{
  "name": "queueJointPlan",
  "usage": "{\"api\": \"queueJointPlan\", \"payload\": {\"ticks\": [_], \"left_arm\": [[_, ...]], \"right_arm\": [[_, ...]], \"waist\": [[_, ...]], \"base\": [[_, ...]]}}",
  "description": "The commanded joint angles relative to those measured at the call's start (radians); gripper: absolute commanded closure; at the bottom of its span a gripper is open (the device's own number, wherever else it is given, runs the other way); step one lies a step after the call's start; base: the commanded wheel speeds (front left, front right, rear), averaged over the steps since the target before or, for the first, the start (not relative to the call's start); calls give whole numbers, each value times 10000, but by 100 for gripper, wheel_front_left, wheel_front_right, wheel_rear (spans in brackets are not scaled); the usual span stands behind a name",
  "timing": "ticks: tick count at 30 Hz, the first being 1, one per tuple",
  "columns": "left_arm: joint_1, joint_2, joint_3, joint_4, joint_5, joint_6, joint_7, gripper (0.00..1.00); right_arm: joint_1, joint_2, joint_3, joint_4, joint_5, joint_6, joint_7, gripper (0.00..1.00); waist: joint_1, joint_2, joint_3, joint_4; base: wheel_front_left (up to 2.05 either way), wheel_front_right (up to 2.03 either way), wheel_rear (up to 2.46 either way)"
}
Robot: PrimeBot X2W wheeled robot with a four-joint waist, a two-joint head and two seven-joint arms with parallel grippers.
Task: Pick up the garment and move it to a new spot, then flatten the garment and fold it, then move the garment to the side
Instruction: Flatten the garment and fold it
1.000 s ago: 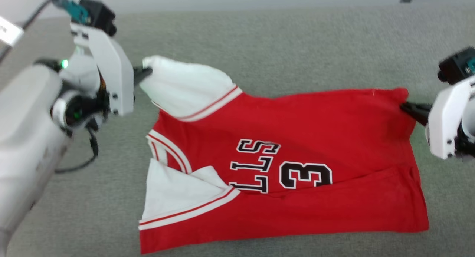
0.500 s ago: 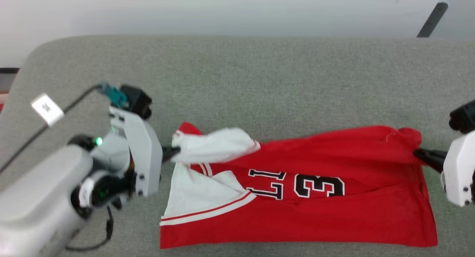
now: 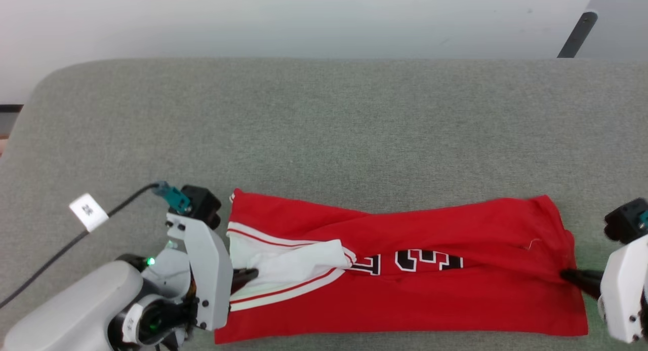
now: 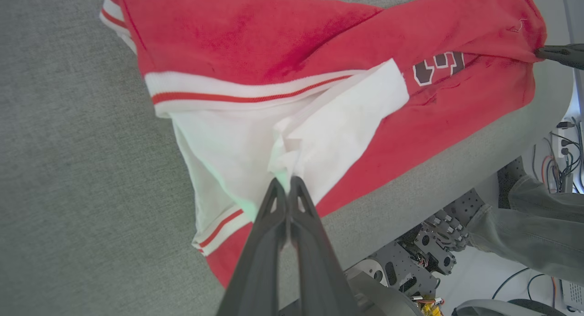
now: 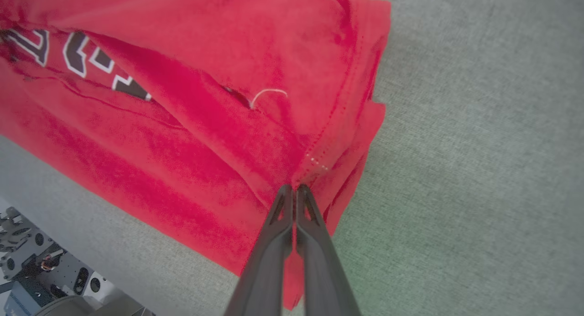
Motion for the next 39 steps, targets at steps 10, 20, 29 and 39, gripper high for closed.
{"api": "queueJointPlan", "payload": {"ticks": [10, 20, 29, 39], "left_arm": [[530, -12, 48, -26, -403, 86, -70, 20], [617, 301, 459, -224, -517, 119, -457, 0], [990, 578, 942, -383, 51, 36, -2009, 0], [2091, 462, 1441, -136, 928, -305, -5027, 0]], "right_arm": [[1151, 650, -1527, -310, -908, 1, 781, 37], [2192, 1533, -3094, -1115, -1509, 3, 1722, 0], [3115, 2300, -4594, -2255, -2245, 3, 1850, 0], [3970, 3151, -5677, -2553, -3051, 1, 1276, 0]], "waist": [[0, -1, -306, -181], [0, -1, -889, -159], [0, -1, -1383, -145], [0, -1, -1748, -24]], "base": [[0, 0, 0], [0, 0, 0], [0, 0, 0], [0, 0, 0]]}}
